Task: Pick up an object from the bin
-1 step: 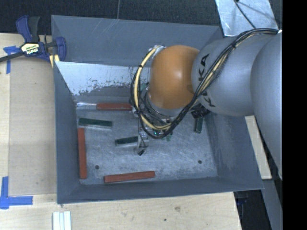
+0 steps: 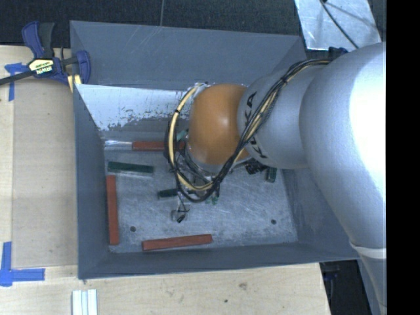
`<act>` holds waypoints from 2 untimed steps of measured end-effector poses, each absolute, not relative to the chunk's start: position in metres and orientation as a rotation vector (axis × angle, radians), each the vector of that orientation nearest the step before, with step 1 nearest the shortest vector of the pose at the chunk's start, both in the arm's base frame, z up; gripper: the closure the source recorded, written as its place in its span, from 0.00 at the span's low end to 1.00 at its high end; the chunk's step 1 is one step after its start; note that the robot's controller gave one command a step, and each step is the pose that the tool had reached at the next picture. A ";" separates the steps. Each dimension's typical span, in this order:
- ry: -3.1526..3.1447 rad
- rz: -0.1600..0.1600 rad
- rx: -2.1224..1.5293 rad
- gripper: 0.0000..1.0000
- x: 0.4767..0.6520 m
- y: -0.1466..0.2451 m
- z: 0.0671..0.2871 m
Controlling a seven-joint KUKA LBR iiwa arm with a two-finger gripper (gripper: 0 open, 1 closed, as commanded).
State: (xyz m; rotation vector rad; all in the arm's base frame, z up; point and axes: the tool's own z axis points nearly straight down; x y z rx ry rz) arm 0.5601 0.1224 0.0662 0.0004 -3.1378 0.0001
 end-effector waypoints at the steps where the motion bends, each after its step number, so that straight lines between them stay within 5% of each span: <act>1: -3.143 -0.001 -0.002 0.00 0.561 0.122 0.067; 2: -3.145 -0.002 -0.004 0.00 0.562 0.121 0.067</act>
Offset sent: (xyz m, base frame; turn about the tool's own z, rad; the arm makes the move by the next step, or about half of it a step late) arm 0.0000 0.0000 0.0000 0.0000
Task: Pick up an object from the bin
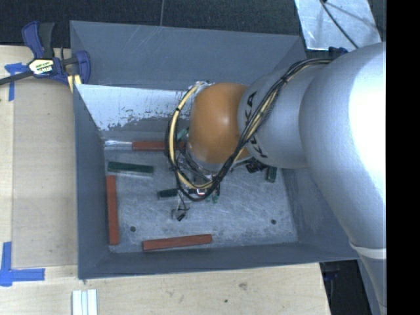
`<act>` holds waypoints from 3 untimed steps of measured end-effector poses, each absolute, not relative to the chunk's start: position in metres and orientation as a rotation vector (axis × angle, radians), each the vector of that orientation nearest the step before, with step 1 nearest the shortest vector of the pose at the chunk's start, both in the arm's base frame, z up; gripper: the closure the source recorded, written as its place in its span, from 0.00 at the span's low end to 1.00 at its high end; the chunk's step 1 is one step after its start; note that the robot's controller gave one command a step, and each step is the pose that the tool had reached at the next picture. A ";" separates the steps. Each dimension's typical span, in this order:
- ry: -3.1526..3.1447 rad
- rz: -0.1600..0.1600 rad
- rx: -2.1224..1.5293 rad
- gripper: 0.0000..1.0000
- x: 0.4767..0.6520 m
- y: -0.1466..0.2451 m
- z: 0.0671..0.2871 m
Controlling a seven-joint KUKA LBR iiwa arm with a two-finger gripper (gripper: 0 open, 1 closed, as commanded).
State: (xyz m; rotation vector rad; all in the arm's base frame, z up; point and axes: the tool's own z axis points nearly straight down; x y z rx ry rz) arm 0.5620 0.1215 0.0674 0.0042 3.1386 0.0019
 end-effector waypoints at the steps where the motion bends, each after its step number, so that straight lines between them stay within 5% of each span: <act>1: 3.137 0.003 0.007 0.00 0.563 0.121 0.068; 2: 3.136 0.003 0.010 0.00 0.564 0.121 0.068; 3: 3.134 0.004 0.011 1.00 0.565 0.121 0.069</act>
Offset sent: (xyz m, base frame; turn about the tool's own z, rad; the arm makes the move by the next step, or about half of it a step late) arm 0.0000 0.0000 0.0000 0.0000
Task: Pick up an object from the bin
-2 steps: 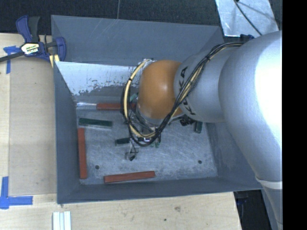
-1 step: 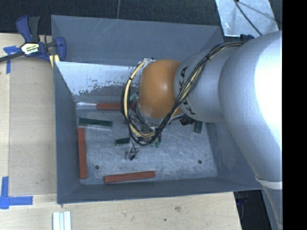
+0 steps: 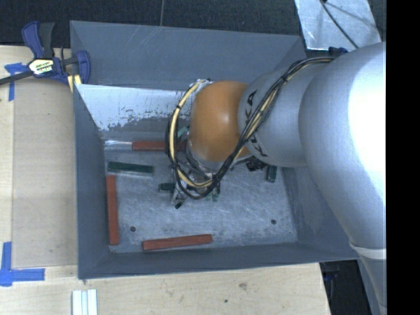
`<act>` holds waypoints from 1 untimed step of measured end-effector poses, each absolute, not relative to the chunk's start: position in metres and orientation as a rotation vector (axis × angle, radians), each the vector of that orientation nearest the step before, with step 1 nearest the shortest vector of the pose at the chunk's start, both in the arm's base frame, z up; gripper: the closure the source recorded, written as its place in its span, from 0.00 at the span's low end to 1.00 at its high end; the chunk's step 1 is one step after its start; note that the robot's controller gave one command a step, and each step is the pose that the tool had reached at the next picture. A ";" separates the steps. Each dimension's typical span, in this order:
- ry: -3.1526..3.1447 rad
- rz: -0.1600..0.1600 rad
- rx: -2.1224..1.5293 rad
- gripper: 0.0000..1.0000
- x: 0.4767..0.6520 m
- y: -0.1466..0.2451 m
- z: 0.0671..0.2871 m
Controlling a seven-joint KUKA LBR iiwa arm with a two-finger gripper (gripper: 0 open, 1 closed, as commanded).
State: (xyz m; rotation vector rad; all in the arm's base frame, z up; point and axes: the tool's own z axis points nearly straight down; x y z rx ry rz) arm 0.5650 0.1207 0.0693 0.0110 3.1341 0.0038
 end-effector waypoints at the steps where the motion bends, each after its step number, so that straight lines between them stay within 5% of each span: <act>1: 3.135 0.003 0.015 1.00 0.567 0.120 0.089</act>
Offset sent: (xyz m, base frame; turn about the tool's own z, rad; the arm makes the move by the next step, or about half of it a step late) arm 0.0001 0.0001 0.0182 0.0000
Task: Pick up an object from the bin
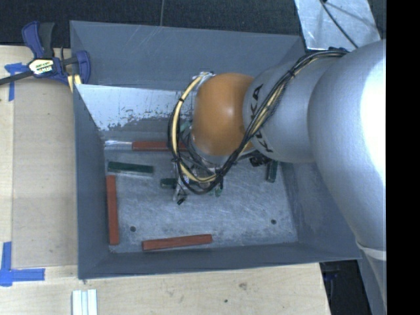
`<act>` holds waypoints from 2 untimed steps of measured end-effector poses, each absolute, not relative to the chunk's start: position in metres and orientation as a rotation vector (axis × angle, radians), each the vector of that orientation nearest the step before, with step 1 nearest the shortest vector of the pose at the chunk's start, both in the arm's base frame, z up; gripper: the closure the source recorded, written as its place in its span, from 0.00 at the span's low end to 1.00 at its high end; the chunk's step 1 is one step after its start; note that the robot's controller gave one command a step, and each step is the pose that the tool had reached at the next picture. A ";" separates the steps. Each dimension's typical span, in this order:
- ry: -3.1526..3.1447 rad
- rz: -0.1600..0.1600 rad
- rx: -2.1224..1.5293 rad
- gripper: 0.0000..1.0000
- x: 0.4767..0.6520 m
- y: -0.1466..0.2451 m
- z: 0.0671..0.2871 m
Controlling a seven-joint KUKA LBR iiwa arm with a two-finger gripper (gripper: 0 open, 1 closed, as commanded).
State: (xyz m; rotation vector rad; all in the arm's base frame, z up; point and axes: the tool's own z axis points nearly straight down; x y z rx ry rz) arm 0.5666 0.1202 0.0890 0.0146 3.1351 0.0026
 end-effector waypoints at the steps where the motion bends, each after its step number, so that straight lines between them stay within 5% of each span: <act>1: 3.131 0.004 0.019 1.00 0.569 0.120 0.166; 2: 3.136 0.002 0.020 1.00 0.570 0.119 0.171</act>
Offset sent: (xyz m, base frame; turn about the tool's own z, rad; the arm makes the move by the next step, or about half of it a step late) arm 0.0002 -0.0001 0.0720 0.0000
